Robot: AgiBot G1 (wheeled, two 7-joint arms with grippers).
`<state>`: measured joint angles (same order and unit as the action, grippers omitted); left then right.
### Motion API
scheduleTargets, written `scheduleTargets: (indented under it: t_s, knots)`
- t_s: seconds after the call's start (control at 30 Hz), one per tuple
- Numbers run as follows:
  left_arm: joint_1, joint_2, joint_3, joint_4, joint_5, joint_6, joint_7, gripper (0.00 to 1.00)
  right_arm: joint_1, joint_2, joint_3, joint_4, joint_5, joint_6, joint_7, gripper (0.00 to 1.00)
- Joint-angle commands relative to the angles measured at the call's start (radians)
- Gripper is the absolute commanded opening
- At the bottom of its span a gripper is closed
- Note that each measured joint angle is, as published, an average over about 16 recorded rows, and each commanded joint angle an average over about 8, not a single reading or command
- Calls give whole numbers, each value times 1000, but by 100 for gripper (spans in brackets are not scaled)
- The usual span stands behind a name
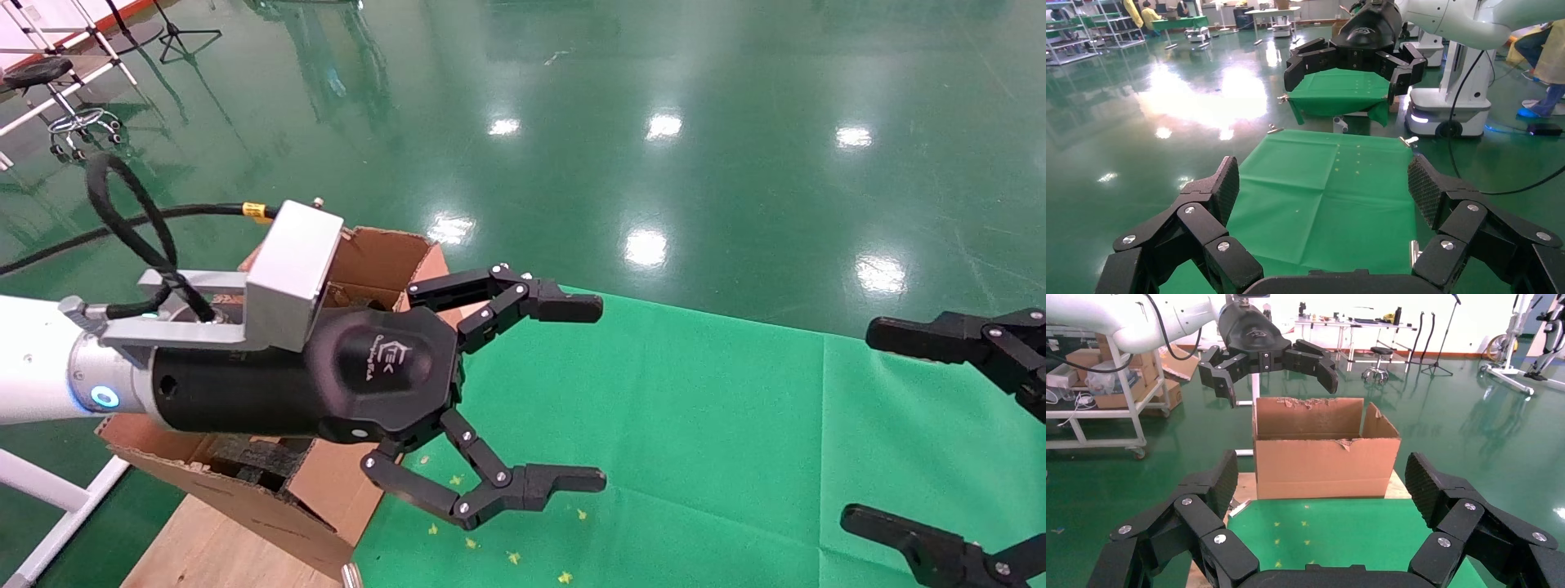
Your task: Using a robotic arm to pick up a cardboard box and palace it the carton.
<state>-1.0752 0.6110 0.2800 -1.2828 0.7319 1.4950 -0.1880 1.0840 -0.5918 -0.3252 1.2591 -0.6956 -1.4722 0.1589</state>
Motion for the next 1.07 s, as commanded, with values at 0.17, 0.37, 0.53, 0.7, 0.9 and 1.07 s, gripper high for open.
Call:
scheduleTargets:
  t_s: [0.17,0.37,0.53,0.7,0.9,1.07]
  knots:
    - [0,0,0,0,0,0,0,100,0,0,0,0,0,0,0,100]
    - [0,0,0,0,0,0,0,100,0,0,0,0,0,0,0,100]
    - [0,0,0,0,0,0,0,100,0,0,0,0,0,0,0,100]
    - [0,0,0,0,0,0,0,100,0,0,0,0,0,0,0,100]
    - [0,0,0,0,0,0,0,100,0,0,0,0,0,0,0,100]
    - [0,0,0,0,0,0,0,100,0,0,0,0,0,0,0,100]
